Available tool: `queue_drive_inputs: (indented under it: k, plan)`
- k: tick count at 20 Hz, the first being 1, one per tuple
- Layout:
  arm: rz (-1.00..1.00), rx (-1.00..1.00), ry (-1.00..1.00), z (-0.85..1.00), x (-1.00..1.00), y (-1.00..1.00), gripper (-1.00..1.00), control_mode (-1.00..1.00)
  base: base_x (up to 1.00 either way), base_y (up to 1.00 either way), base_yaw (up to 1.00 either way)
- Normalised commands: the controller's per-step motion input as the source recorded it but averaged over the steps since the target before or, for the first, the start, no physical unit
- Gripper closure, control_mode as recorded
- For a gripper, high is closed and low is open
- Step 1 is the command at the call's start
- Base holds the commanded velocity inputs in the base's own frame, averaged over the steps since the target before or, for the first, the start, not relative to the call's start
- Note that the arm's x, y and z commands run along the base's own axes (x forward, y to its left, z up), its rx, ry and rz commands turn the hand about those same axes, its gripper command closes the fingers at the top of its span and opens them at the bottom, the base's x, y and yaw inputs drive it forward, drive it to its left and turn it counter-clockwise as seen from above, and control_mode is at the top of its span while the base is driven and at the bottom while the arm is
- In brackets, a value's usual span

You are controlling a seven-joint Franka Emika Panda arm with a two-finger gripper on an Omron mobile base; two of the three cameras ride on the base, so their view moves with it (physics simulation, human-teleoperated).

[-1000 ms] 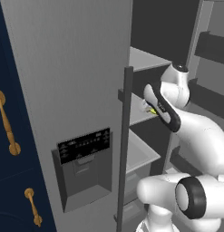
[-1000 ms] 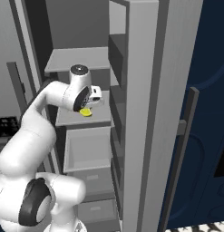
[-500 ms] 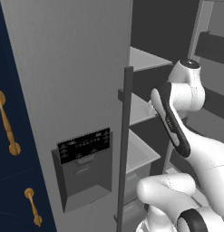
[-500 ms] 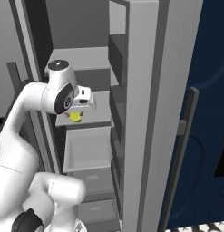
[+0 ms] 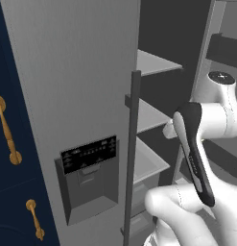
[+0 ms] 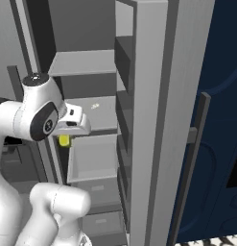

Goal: Grab a lemon wedge from the fridge and one ice cube from the ice bowl, and put them in the glass of lemonade.

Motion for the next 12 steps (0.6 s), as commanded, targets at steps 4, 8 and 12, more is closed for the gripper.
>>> queue_drive_inputs:
  k: [4, 8, 12]
  plan:
    - [0.00, 0.01, 0.00, 0.00, -0.76, 0.00, 1.00, -1.00, 0.00, 0.00, 0.00]
    - [0.00, 0.01, 0.00, 0.00, -0.59, 0.01, 1.00, -1.00, 0.00, 0.00, 0.00]
    - [0.00, 0.00, -0.01, 0.01, -0.11, 0.01, 1.00, -1.00, 0.00, 0.00, 0.00]
